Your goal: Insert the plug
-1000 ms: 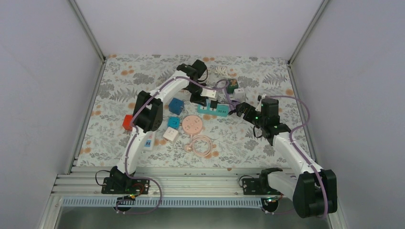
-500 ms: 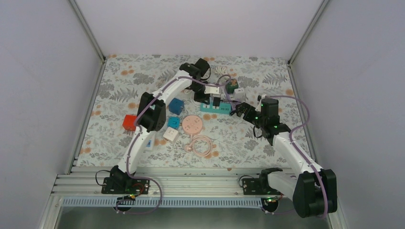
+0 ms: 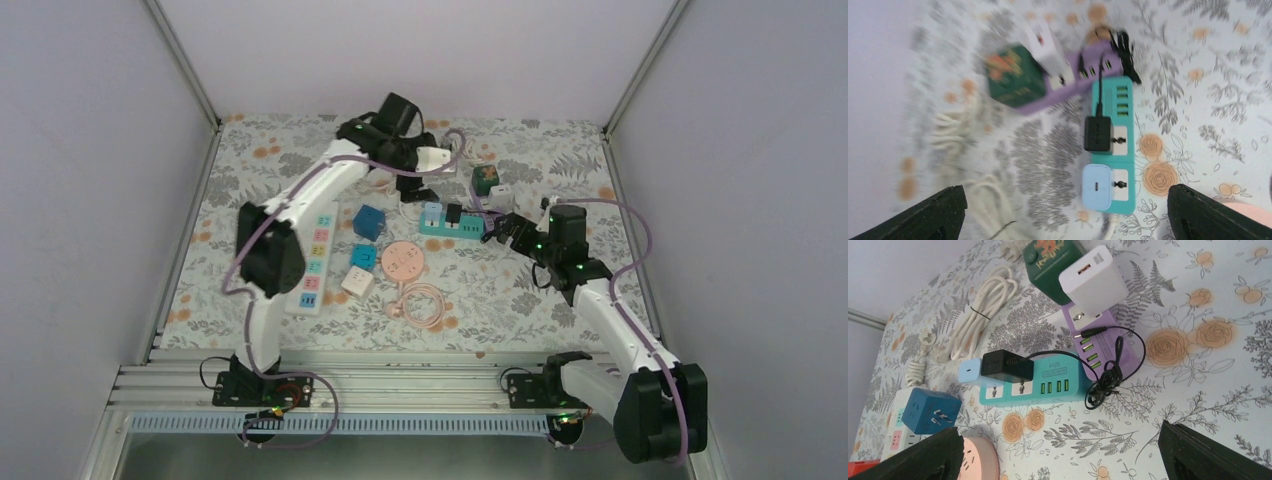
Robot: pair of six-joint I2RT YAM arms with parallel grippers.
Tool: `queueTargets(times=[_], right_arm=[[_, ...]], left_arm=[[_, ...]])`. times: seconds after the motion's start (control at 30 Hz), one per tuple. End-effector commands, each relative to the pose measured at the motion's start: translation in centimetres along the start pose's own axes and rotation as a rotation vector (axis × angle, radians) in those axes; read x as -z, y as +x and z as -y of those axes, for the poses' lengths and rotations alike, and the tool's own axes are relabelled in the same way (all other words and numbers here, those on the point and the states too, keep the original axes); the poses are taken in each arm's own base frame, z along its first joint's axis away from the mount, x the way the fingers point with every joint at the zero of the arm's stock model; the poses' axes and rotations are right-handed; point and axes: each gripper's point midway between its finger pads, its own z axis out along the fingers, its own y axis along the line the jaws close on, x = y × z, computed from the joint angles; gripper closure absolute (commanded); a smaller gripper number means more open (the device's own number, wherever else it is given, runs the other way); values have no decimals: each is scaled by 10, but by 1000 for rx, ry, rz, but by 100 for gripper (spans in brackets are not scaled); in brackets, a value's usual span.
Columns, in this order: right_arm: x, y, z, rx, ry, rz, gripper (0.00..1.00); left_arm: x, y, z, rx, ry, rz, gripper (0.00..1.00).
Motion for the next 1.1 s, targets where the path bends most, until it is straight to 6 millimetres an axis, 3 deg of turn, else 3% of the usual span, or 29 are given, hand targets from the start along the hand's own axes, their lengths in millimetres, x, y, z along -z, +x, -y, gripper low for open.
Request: queueTargets(times=[0.0, 0.13, 0.23, 0.3, 0.4, 0.5, 0.6, 0.73, 0.83, 0.97, 1.07], right_arm=[[9, -21, -9, 59, -12, 63, 0], [12, -24, -26, 134, -83, 62, 0], [12, -27, -47, 187, -152, 49, 0], [10, -27, -73, 229, -219, 25, 0], [0, -19, -111, 305, -266, -5, 0], [-13, -2, -146, 360, -325, -59, 0], [-27, 16, -179, 434, -349, -91, 0], [-54, 48, -220, 573, -377, -152, 0], [-83, 79, -240, 710, -378, -218, 0], [-126, 110, -250, 869, -310, -268, 0], [-149, 111, -253, 936, -276, -260, 0]], left_arm=[[72, -52, -22, -10, -255, 209, 0], [152, -77, -28, 108, -569, 433, 0], [198, -92, 9, 169, -582, 611, 0], [222, -93, 25, 227, -616, 684, 0], [249, -73, 27, 432, -721, 731, 0], [276, -24, 8, 794, -914, 649, 0], [287, 35, 12, 1121, -1000, 599, 0], [312, 65, 40, 1228, -1021, 753, 0], [329, 86, 59, 1239, -1109, 739, 0], [323, 103, 76, 1252, -1115, 666, 0], [314, 115, 86, 1276, -1108, 609, 0]])
